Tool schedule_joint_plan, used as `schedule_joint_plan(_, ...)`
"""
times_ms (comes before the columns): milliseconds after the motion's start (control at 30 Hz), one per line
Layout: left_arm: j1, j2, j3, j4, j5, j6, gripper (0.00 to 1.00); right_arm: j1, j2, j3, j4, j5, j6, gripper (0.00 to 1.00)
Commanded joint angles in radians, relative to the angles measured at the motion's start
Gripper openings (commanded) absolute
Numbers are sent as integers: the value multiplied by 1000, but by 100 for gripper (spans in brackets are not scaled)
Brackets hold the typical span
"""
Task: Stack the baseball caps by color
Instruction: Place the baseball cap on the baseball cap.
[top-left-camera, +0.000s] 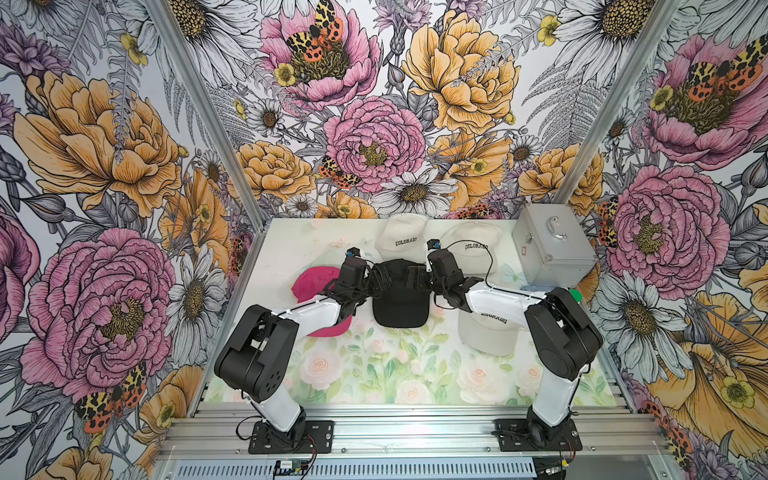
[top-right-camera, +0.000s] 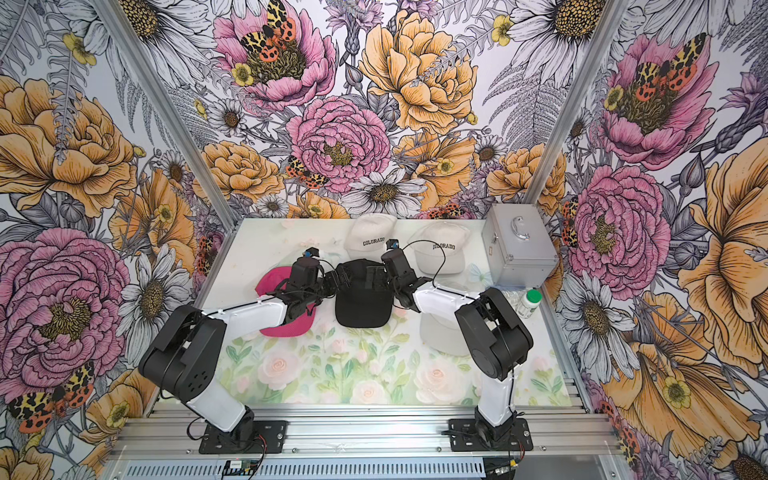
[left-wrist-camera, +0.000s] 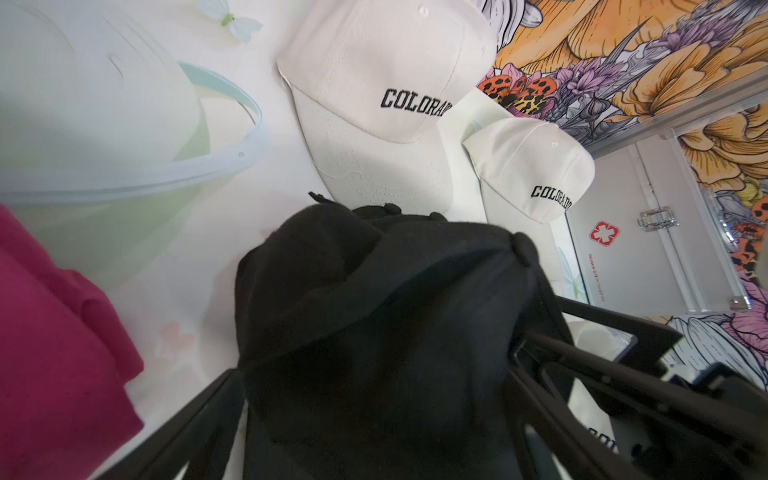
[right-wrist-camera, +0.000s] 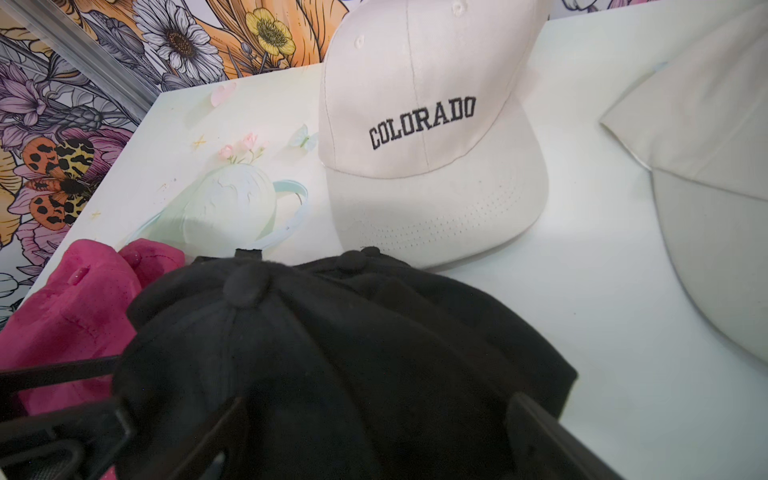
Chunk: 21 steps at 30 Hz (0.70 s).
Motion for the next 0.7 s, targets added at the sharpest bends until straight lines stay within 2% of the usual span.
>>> schedule_joint_plan(0, 9, -107, -4, -86, -4, 32, 99, 6, -73, 3, -42, 33, 15, 99)
schedule_joint_plan(233, 20, -261, 9, -384, -202, 103, 99, 11, -194, -81, -63, 91, 41, 99)
schedule_joint_plan(500, 56, -403, -150, -488, -270, 16, 99, 72, -287, -222, -38, 76, 25, 99)
schedule_joint_plan(667, 62, -558, -247, -620, -380, -35, 99, 148, -332, -320, 6, 95, 35, 99)
